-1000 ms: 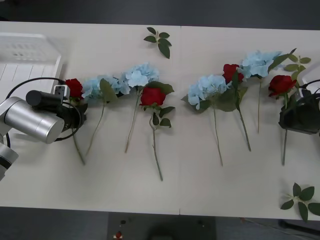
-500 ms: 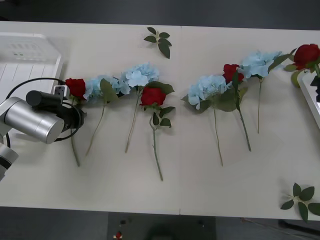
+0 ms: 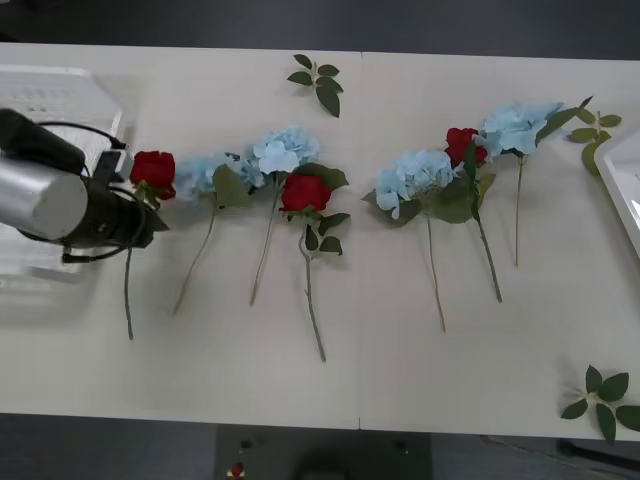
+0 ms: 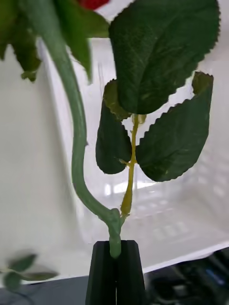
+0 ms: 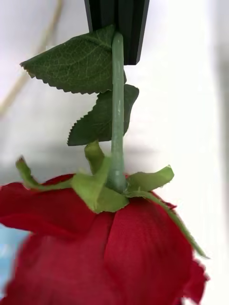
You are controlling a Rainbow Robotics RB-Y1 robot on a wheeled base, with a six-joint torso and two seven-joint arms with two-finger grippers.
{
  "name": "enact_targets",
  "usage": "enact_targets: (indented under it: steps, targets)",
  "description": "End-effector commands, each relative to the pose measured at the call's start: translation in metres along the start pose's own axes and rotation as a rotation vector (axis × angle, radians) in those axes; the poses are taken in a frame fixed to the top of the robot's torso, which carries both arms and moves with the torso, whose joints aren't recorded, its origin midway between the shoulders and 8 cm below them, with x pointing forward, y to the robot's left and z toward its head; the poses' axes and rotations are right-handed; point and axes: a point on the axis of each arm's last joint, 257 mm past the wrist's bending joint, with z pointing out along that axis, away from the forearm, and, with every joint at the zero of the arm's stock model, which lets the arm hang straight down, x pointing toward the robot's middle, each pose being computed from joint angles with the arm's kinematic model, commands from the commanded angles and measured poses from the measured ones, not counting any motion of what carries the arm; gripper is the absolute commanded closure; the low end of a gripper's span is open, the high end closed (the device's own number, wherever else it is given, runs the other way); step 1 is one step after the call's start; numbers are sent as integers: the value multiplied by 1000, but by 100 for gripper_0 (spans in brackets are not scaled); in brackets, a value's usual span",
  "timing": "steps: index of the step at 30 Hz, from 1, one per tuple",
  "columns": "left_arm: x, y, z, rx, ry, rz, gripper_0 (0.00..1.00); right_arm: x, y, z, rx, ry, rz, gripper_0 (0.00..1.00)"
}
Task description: Put the red flowers into the right box and the blue flowers into the left box
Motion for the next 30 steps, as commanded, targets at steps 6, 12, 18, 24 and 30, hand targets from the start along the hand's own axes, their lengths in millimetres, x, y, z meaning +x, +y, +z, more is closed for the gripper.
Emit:
enact_targets:
  steps: [6, 12, 18, 24, 30]
  targets:
    - [-29, 18, -91, 30, -47, 95, 100, 3, -73, 17, 95, -56, -7, 100]
    - [-37, 6, -124, 166, -100, 121, 100, 11, -94, 58, 167, -61, -22, 100]
    - [-37, -46, -141, 428, -136, 118, 100, 2, -103, 82, 238, -112, -35, 100]
    - [-19, -89, -157, 639, -122, 153, 100, -7, -127, 89, 347, -168, -70, 100]
    - [3, -109, -155, 710, -72, 190, 100, -2, -142, 90, 385, -172, -64, 100]
